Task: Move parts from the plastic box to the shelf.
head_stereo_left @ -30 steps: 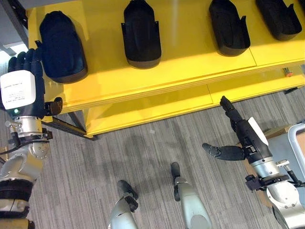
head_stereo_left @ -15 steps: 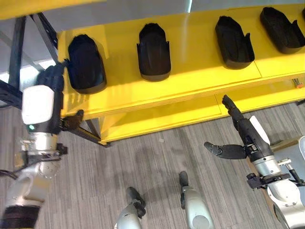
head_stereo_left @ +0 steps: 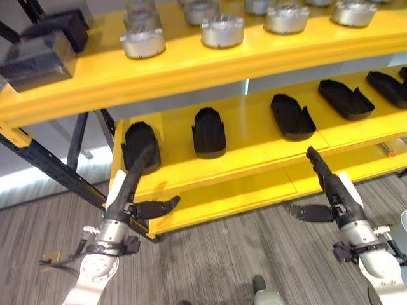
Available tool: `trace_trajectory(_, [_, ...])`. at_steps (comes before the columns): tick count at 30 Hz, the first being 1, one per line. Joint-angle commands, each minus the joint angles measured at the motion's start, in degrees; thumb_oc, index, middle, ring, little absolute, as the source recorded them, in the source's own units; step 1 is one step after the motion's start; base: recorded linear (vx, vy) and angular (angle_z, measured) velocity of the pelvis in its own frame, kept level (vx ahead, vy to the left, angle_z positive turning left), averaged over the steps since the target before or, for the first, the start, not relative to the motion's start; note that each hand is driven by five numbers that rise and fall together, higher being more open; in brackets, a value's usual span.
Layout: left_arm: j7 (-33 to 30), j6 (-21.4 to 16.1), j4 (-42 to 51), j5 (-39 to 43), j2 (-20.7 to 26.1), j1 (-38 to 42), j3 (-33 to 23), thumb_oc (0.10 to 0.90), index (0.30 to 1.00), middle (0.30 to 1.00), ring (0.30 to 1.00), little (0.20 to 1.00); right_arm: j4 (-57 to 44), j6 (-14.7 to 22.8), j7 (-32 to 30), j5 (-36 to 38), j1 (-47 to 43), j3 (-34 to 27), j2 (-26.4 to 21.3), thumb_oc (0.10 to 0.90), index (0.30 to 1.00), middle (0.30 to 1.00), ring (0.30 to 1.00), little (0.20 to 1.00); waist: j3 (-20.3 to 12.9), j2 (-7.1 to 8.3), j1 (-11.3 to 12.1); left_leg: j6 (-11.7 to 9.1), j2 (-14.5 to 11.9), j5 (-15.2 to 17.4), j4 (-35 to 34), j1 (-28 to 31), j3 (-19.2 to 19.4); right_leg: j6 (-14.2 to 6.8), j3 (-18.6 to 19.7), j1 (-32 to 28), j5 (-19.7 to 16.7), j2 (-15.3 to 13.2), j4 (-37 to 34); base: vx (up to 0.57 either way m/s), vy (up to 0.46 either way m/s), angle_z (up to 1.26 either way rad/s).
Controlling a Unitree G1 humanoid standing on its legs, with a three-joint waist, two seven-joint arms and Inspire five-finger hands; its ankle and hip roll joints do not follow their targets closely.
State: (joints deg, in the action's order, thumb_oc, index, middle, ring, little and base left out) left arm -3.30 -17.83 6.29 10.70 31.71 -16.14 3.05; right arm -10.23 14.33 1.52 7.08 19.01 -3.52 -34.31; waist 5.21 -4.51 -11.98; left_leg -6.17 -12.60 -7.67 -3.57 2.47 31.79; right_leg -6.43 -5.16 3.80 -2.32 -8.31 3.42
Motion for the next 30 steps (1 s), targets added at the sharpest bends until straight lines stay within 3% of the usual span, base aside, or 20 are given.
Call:
trace_trajectory(1, [3.49,-4.16,3.04,9.39,-0.6,4.38,-1.8,0.9,1.0,1.0,1.0,1.0,-3.63,4.92,0.15,4.84,-3.4,-4.57,-1.28,0.9,1.0,1.0,1.0,1.0,-1.94,1.06,-0.61,-3.89,-7.86,-3.16,2.49,0.78,-5.25,-1.21,2.8,1.52,4.17,-1.44,4.45,0.03,-0.213,-0.02])
trace_trajectory(5, [7.4,-2.3,3.31,15.57,-4.07,0.85,0.46,0.9,1.0,1.0,1.0,1.0,-3.25,5.55,1.06,5.33,-1.01,-5.33,-1.76,0.9,1.0,1.0,1.0,1.0,-1.6,0.22,0.56,-5.2,-12.79,-12.54,3.78,0.07,-6.59,2.7,2.49,1.85,6.69,4.19,7.8,-0.1,-0.287,-0.12])
trace_trajectory(9, [8.91,-0.94,2.33,21.05,-5.87,-0.4,1.52,0.9,1.0,1.0,1.0,1.0,-3.4,5.72,1.59,6.14,2.02,-6.44,-1.61,0.9,1.0,1.0,1.0,1.0,-1.71,0.7,1.61,-6.17,-14.3,-16.85,4.38,-1.41,-8.5,4.15,1.26,-1.21,6.96,6.36,5.39,0.01,-0.228,0.0])
trace_trajectory(11, [9.55,-0.37,2.03,22.12,-6.11,-0.36,2.15,0.9,1.0,1.0,1.0,1.0,-3.14,5.67,1.55,6.53,2.93,-6.88,-1.31,0.9,1.0,1.0,1.0,1.0,-1.58,1.49,1.19,-7.2,-14.13,-15.67,6.37,-2.21,-8.45,4.61,0.71,-3.01,8.14,6.16,4.62,0.02,-0.186,0.32])
trace_trajectory(12, [10.29,-0.06,1.68,23.87,-5.94,-0.75,2.37,0.9,1.0,1.0,1.0,1.0,-2.35,5.54,1.42,6.83,4.31,-6.94,-0.82,0.9,1.0,1.0,1.0,1.0,-0.66,2.58,1.08,-6.88,-14.41,-14.34,9.85,-3.22,-5.64,5.64,-0.66,-4.72,7.94,6.13,3.72,-0.1,-0.178,0.64])
trace_trajectory(13, [11.63,0.52,1.39,26.58,-6.5,-1.31,2.59,0.9,1.0,1.0,1.0,1.0,-2.13,5.54,1.61,6.82,4.77,-6.96,-0.71,0.9,1.0,1.0,1.0,1.0,-0.2,3.0,1.23,-6.03,-13.49,-11.71,12.2,-3.24,-5.79,5.87,-0.82,-5.06,7.44,6.03,3.21,-0.16,-0.199,0.68])
trace_trajectory(15, [11.21,1.18,0.58,27.95,-6.78,-2.04,2.96,0.9,1.0,1.0,1.0,1.0,-1.7,5.1,2.02,6.83,5.08,-6.23,-0.82,0.9,1.0,1.0,1.0,1.0,0.67,3.85,2.96,-2.56,-6.66,-3.9,17.49,-5.49,-12.16,5.49,-0.39,-5.56,5.91,5.1,1.72,-0.17,-0.037,0.56])
trace_trajectory(16, [11.54,1.61,0.63,29.14,-7.12,-1.87,3.24,0.9,1.0,1.0,1.0,1.0,-1.64,5.06,2.26,6.89,5.06,-6.15,-0.29,0.9,1.0,1.0,1.0,1.0,0.76,4.39,2.84,-0.32,-4.25,-1.77,18.83,-7.07,-12.62,5.4,-1.56,-5.2,4.48,4.48,0.93,-0.07,0.023,0.06])
trace_trajectory(17, [11.57,1.63,0.61,29.17,-7.1,-1.89,3.29,0.9,1.0,1.0,1.0,1.0,-1.59,5.04,2.26,6.88,5.1,-6.17,-0.28,0.9,1.0,1.0,1.0,1.0,0.53,4.37,2.73,-1.14,-3.96,-0.54,19.21,-6.87,-13.69,4.97,-1.26,-5.77,5.42,4.37,0.88,-0.03,0.015,-0.22])
trace_trajectory(18, [12.08,1.91,0.1,29.74,-7.39,-1.92,3.58,0.9,1.0,1.0,1.0,1.0,-1.5,4.94,2.47,6.87,5.51,-6.1,0.23,0.9,1.0,1.0,1.0,1.0,0.32,4.76,2.38,-0.37,-2.59,1.73,19.36,-7.16,-13.52,4.68,-1.92,-6.29,5.0,4.1,-0.11,-0.01,0.085,0.09])
trace_trajectory(19, [12.13,2.53,-0.54,29.45,-7.65,-2.07,4.1,0.9,1.0,1.0,1.0,1.0,-0.73,4.7,2.76,8.3,5.82,-5.2,1.65,0.9,1.0,1.0,1.0,1.0,-0.1,4.87,2.26,1.91,0.92,3.93,14.24,-5.8,-13.37,3.95,-2.85,-5.08,2.78,3.93,-0.88,-0.08,0.077,0.35])
trace_trajectory(20, [12.12,2.53,-0.53,29.45,-7.64,-2.09,4.1,0.9,1.0,1.0,1.0,1.0,-0.71,4.72,2.77,8.3,5.82,-5.19,1.65,0.9,1.0,1.0,1.0,1.0,-0.07,4.97,2.24,2.0,1.12,3.8,13.88,-5.54,-13.29,3.86,-2.84,-5.19,2.78,3.79,-0.92,-0.08,0.156,0.58])
trace_trajectory(22, [12.58,2.55,-2.17,29.73,-8.39,-1.76,5.51,0.9,1.0,1.0,1.0,1.0,1.17,4.34,3.42,9.39,5.62,-3.17,2.95,0.9,1.0,1.0,1.0,1.0,-1.3,4.74,1.53,2.67,4.57,5.09,5.9,-1.74,-14.18,2.11,-2.8,-4.62,0.58,3.62,-2.65,0.02,0.166,0.3])
trace_trajectory(25, [12.9,2.58,-4.28,28.61,-8.6,-1.11,7.22,0.9,1.0,1.0,1.0,1.0,2.71,3.71,4.22,10.28,6.28,-1.5,3.7,0.9,1.0,1.0,1.0,1.0,-2.91,5.1,1.25,3.5,6.4,4.86,1.34,-0.08,-13.01,0.78,-2.74,-4.19,-0.93,2.96,-4.23,0.03,0.126,-0.11])
trace_trajectory(30, [12.65,3.1,-5.84,30.01,-9.1,-0.35,8.79,0.9,1.0,1.0,1.0,1.0,4.79,3.05,4.19,10.9,5.27,0.44,3.85,0.9,1.0,1.0,1.0,1.0,-3.42,5.45,1.06,4.07,7.31,5.05,-0.71,0.88,-11.62,-0.37,-1.4,-2.81,-2.4,2.28,-4.31,-0.01,0.062,-0.3])
